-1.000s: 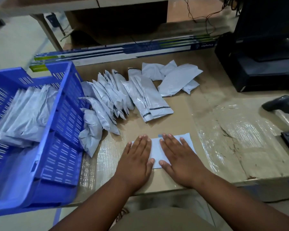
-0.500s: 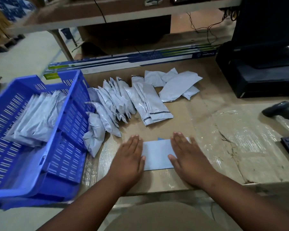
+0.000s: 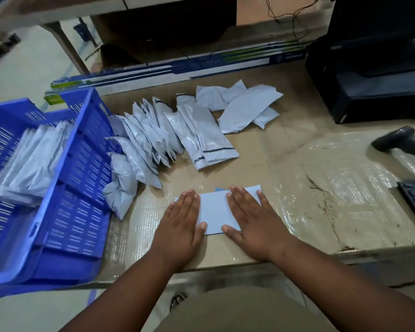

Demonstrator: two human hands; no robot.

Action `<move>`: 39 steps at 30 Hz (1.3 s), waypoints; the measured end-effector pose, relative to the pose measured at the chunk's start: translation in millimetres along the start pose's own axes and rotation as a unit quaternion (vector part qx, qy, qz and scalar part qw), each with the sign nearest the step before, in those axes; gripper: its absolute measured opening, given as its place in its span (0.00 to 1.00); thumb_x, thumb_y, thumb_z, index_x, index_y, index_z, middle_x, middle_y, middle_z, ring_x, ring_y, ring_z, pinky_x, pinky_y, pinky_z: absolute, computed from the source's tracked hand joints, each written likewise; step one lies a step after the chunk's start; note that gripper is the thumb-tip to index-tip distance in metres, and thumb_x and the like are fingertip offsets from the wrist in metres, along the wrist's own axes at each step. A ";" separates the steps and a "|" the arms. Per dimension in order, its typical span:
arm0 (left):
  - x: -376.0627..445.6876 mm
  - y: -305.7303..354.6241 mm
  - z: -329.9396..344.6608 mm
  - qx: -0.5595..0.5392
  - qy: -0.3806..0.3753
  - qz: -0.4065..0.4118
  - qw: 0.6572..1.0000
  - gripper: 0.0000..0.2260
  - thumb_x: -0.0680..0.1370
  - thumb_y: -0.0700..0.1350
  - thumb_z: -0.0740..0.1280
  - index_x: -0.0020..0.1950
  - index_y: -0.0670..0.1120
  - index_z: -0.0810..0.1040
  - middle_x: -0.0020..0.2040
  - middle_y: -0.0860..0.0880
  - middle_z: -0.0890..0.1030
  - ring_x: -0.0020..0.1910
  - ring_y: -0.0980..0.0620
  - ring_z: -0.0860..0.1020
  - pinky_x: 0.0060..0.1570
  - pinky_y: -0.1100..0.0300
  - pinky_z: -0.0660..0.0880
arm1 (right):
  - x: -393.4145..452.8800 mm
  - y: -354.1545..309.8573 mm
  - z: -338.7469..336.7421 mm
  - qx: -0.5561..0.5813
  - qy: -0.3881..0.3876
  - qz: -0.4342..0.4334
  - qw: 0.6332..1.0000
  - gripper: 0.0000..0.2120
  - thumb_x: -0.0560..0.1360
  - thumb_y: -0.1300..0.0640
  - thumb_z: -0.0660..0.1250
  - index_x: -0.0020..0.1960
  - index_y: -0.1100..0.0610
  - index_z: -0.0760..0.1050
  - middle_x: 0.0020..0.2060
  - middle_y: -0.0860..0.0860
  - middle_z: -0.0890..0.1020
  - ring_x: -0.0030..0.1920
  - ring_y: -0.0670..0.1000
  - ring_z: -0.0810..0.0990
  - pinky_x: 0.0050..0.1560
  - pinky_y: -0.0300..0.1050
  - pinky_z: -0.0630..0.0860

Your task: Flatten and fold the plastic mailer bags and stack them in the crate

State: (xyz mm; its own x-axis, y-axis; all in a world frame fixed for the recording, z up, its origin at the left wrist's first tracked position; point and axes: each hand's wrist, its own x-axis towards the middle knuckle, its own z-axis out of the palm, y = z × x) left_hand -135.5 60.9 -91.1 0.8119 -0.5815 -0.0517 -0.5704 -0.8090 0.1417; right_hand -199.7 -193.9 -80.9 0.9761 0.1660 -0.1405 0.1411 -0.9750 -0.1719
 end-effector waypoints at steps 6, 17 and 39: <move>-11.5 -17.6 -5.8 0.013 -0.029 -0.037 0.999 0.35 0.84 0.66 0.36 0.88 0.50 0.43 0.87 0.51 0.42 0.86 0.54 0.41 0.84 0.45 0.48 | -16.3 33.3 -6.3 -0.011 -0.019 0.057 0.998 0.44 0.77 0.27 0.26 0.85 0.52 0.33 0.84 0.47 0.32 0.82 0.47 0.30 0.82 0.61 0.36; 35.7 13.7 -79.3 0.009 -0.060 0.014 0.998 0.44 0.78 0.66 0.65 0.87 0.52 0.51 0.82 0.47 0.67 0.79 0.45 0.66 0.75 0.47 0.66 | -25.3 31.8 -25.4 0.077 0.102 -0.045 0.991 0.31 0.83 0.34 0.52 0.79 0.48 0.69 0.80 0.52 0.67 0.79 0.55 0.66 0.80 0.58 0.60; 104.8 -20.5 -213.3 -0.102 -0.129 -0.119 0.979 0.17 0.76 0.53 0.78 0.33 0.48 0.75 0.34 0.52 0.75 0.37 0.52 0.74 0.34 0.59 0.67 | 34.9 -49.0 -119.4 0.125 0.160 -0.186 0.961 0.16 0.82 0.38 0.59 0.60 0.41 0.81 0.52 0.40 0.81 0.53 0.45 0.77 0.54 0.52 0.72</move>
State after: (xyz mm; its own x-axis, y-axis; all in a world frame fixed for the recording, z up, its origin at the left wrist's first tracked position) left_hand -12.2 34.8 111.4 0.8448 -0.4026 -0.3523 -0.3110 -0.9054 0.2889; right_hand -152.9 -158.0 39.1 0.8727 0.4026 0.2761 0.4844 -0.7847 -0.3868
